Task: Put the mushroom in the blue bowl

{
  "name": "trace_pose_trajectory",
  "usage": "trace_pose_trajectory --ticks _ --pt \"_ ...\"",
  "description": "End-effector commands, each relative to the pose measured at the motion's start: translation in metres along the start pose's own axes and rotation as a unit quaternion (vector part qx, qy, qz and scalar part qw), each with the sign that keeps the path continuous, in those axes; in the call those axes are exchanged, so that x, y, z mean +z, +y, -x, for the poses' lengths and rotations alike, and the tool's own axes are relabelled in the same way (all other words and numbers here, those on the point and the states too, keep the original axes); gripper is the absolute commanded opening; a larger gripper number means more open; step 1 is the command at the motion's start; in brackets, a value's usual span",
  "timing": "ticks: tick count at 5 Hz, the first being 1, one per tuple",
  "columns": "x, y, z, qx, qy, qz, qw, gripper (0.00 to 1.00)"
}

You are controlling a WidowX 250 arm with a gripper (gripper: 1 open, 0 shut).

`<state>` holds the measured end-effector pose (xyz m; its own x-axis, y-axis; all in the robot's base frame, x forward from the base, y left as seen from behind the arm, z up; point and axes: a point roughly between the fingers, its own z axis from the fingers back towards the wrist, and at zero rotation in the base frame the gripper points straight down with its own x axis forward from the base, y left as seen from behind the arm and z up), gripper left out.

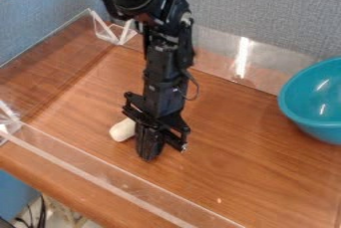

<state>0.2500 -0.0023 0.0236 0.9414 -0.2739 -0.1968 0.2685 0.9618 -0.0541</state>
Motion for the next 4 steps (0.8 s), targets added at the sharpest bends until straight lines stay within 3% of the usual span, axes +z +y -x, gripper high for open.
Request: trace_pose_trajectory --ticks 1,2,4 --pt "0.01 0.002 -0.005 -0.012 -0.024 -0.003 0.9996 0.0" --pt "0.01 -0.001 -0.006 -0.026 -0.028 -0.002 0.9993 0.0" --pt "0.024 0.012 -0.001 -0.008 -0.038 0.007 0.9992 0.0"
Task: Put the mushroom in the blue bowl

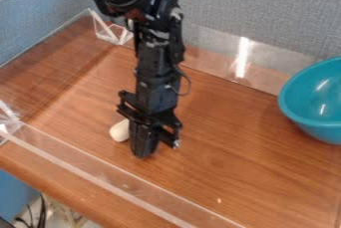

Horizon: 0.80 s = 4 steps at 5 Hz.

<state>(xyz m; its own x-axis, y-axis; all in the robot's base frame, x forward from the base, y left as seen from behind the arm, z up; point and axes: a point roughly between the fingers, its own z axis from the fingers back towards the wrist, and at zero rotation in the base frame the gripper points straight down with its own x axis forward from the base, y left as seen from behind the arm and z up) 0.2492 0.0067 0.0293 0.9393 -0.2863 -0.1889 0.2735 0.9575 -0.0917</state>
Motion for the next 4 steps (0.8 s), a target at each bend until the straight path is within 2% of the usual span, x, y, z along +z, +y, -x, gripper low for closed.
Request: trace_pose_trajectory --ticks 1,2,3,4 --pt "0.023 0.004 -0.014 0.006 -0.043 -0.006 0.999 0.0" --pt "0.026 0.005 -0.022 0.014 -0.052 -0.004 0.9986 1.0" --pt "0.028 0.007 -0.03 0.025 -0.057 -0.003 0.9981 1.0" --pt "0.029 0.011 -0.029 0.041 -0.059 -0.001 0.9974 1.0"
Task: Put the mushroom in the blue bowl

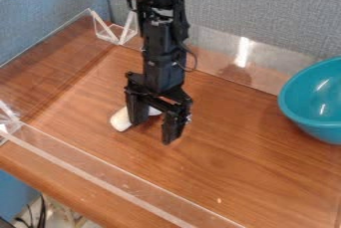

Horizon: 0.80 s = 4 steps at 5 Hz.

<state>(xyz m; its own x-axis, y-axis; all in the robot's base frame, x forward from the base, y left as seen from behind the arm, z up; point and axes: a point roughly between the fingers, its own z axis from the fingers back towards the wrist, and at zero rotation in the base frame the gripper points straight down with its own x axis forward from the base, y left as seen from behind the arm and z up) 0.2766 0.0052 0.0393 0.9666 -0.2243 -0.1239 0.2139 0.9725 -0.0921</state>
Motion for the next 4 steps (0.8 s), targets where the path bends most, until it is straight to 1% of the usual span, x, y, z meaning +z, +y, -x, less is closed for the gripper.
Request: trace_pose_trajectory --ticks 1,3,4 --pt "0.015 0.01 -0.005 0.027 -0.027 -0.005 0.9993 1.0" --pt "0.018 0.003 -0.004 -0.019 -0.028 -0.009 0.9994 1.0" --pt "0.027 0.015 0.004 -0.018 -0.03 -0.008 0.9994 1.0"
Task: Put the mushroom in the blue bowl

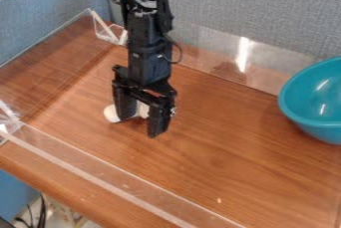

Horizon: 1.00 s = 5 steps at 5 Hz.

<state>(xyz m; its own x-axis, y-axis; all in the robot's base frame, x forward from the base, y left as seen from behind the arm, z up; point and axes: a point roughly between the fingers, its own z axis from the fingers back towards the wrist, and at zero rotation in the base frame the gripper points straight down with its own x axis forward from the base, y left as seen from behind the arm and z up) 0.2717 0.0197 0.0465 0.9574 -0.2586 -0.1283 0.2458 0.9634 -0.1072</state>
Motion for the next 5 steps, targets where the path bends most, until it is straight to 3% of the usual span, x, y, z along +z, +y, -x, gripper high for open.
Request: trace_pose_trajectory --ticks 1,3,4,5 --pt "0.012 0.009 -0.009 0.026 -0.033 -0.012 0.9991 1.0" --pt "-0.004 0.02 -0.018 0.079 -0.032 -0.008 0.9963 1.0" --pt "-0.009 0.027 -0.022 0.083 -0.031 -0.007 0.9961 0.0" --pt "-0.008 0.031 -0.025 0.082 -0.03 -0.008 0.9962 0.0"
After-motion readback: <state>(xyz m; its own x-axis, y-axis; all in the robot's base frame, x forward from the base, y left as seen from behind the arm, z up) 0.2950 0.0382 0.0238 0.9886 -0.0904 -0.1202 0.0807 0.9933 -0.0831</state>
